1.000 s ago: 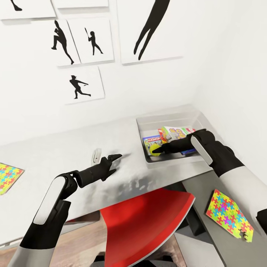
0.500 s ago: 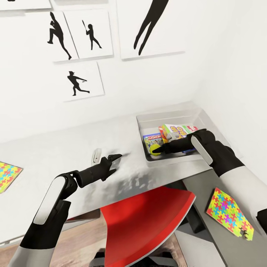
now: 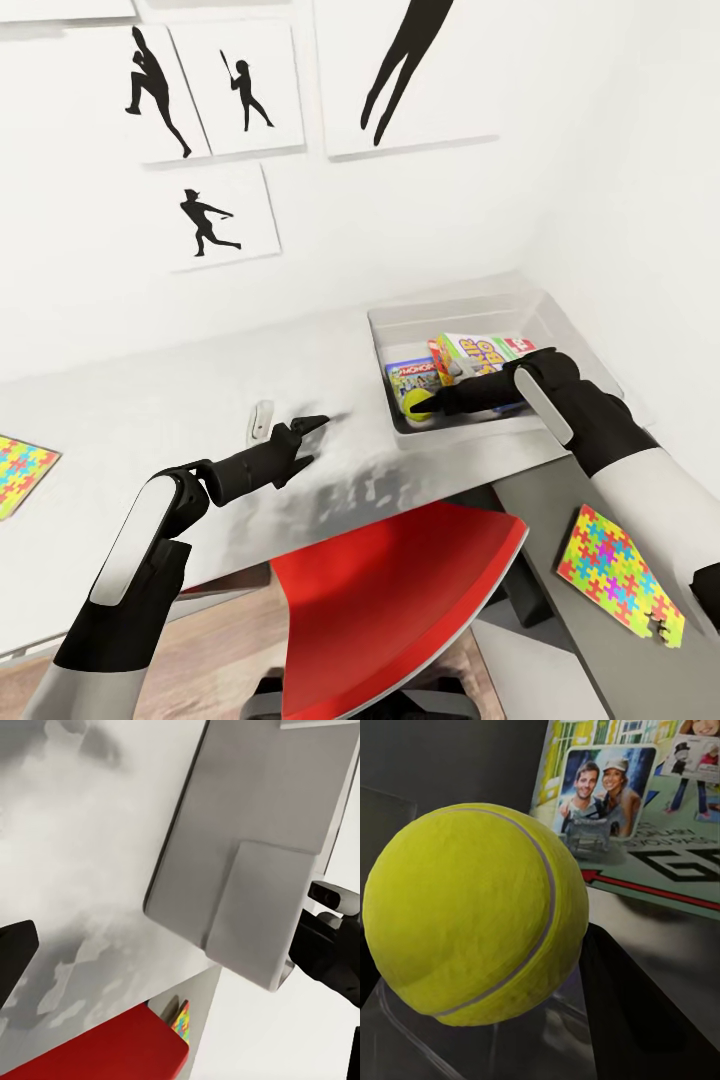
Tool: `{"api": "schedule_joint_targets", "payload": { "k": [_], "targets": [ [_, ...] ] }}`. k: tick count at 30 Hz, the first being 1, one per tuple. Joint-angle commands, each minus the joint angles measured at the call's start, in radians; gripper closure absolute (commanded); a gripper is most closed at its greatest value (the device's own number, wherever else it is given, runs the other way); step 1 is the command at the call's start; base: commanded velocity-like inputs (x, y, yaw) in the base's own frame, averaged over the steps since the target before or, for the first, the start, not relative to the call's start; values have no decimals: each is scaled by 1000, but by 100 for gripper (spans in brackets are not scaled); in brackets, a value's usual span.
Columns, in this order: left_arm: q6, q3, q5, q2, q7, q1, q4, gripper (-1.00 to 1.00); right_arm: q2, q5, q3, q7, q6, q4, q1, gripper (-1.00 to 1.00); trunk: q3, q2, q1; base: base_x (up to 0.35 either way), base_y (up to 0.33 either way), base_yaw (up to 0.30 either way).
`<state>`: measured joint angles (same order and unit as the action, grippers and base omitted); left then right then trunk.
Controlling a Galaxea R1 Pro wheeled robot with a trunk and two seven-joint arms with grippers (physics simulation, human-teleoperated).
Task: Put all the toys in the child's room - the three board games (two on the bed and one on the table), the two jigsaw puzzles on the table, and the tennis ball on the table - inside the toy box on the table in the child's room.
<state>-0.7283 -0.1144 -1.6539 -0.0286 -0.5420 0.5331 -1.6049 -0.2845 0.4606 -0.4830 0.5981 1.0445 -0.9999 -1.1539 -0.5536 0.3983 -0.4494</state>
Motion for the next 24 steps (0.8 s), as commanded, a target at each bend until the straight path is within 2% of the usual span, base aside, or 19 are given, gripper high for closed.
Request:
{"api": "schedule_joint_targets", "payload": {
  "k": [1, 12, 13, 24],
  "targets": [
    [1, -1, -10, -1, -10, 1, -1, -100, -1, -3, -2, 5, 3, 0, -1, 100, -2, 2, -1, 0, 0, 0],
    [1, -1, -10, -1, -9, 1, -1, -100, -3, -3, -2, 5, 3, -1, -2, 100, -2, 2, -1, 0, 0, 0],
    [1, -1, -10, -1, -9, 1, -1, -100, -3, -3, -1, 5, 3, -1, -2, -100, -2, 2, -1, 0, 0, 0],
    [1, -1, -10, -1, -9, 1, -1, -100, -7, -3, 0, 5, 3, -1, -6, -100, -2, 2, -1, 0, 0, 0]
  ]
}}
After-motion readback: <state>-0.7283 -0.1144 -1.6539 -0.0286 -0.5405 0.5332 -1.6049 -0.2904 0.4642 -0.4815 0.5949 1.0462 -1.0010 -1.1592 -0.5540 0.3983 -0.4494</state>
